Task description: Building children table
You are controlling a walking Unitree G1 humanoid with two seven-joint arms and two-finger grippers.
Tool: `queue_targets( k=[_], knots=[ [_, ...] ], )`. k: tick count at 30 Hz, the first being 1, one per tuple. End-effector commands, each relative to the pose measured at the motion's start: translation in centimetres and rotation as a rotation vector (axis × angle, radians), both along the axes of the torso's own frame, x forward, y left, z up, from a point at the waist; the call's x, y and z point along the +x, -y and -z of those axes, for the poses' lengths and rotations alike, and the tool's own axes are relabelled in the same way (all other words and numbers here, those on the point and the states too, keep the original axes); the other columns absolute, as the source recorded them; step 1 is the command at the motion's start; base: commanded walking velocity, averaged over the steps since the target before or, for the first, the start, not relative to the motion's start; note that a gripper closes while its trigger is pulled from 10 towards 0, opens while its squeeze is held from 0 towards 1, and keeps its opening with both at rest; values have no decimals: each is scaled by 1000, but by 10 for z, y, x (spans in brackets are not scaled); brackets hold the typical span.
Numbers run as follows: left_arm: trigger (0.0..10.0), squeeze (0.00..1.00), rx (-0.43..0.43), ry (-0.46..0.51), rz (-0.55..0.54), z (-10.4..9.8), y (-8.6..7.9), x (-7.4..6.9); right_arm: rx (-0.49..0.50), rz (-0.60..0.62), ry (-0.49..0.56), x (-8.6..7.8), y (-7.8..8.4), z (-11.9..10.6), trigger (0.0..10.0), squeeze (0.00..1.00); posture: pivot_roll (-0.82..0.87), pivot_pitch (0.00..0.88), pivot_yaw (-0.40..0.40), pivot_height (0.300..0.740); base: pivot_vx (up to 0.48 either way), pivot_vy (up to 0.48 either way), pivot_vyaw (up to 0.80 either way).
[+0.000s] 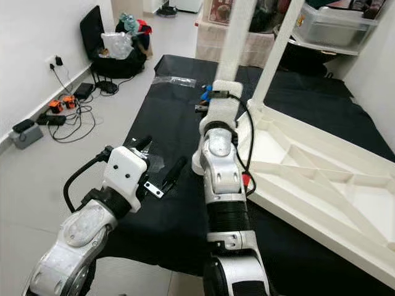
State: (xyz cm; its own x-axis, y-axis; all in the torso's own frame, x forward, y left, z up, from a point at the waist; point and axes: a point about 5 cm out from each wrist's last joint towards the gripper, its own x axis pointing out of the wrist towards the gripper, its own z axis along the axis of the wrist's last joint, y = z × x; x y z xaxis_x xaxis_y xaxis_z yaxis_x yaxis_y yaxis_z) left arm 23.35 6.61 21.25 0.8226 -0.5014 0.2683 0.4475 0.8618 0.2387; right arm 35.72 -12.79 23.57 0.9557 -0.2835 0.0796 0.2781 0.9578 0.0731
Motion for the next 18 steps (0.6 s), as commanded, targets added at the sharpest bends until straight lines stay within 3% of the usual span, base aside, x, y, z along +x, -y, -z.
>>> queue_targets(
  k=[1, 4, 5, 6, 7, 8, 13, 14, 15, 16, 17, 18],
  knots=[
    [10000, 0, 0, -5, 5, 1, 2, 0, 60, 125, -218, -9, 8, 47, 0, 0, 69, 97, -82, 740, 0, 0, 0],
    [10000, 0, 3, -7, 5, 2, 1, -1, 78, 95, -206, -9, -5, 45, 314, 0, 71, 91, -84, 740, 0, 0, 0],
    [10000, 0, 5, -8, 6, 2, 1, -1, 103, 30, -157, -6, -16, 39, 10000, 0, 71, 87, -84, 740, 0, 0, 0],
    [10000, 0, 5, -9, 8, 3, 2, -2, 111, -113, -51, 0, -31, 25, 10000, 0, 69, 81, -84, 740, 0, 0, 0],
    [10000, 0, 5, -9, 8, 3, 2, -2, 111, -113, -51, 0, -31, 25, 10000, 0, 69, 81, -84, 740, 0, 0, 0],
    [10000, 0, 6, -9, 10, 3, 2, -3, 88, -173, 4, 1, -34, 17, 10000, 1000, 69, 76, -87, 740, 0, 0, 0],
    [10000, 0, 6, -10, 12, 4, 3, -3, 30, -232, 57, 6, -28, 7, 10000, 1000, 71, 71, -86, 740, 0, 0, 0],
    [10000, 0, 7, -11, 12, 4, 3, -4, 44, -267, 48, 10, -24, 8, 10000, 1000, 76, 68, -94, 740, 0, 0, 0],
    [10000, 0, 7, -13, 11, 5, 3, -4, 27, -388, 42, 14, -25, 8, 10000, 1000, 76, 68, -94, 740, 0, 0, 0],
    [10000, 0, 7, -15, 10, 6, 3, -5, 13, -478, 29, 17, -24, 10, 10000, 412, 81, 64, -91, 740, 0, 0, 0],
    [10000, 0, 9, -17, 10, 6, 2, -5, 33, -586, 12, 18, -25, 12, 10000, 0, 81, 64, -91, 740, 0, 0, 0],
    [10000, 0, 9, -17, 10, 6, 2, -5, 33, -586, 12, 18, -25, 12, 10000, 0, 81, 64, -91, 740, 0, 0, 0]
  ],
)
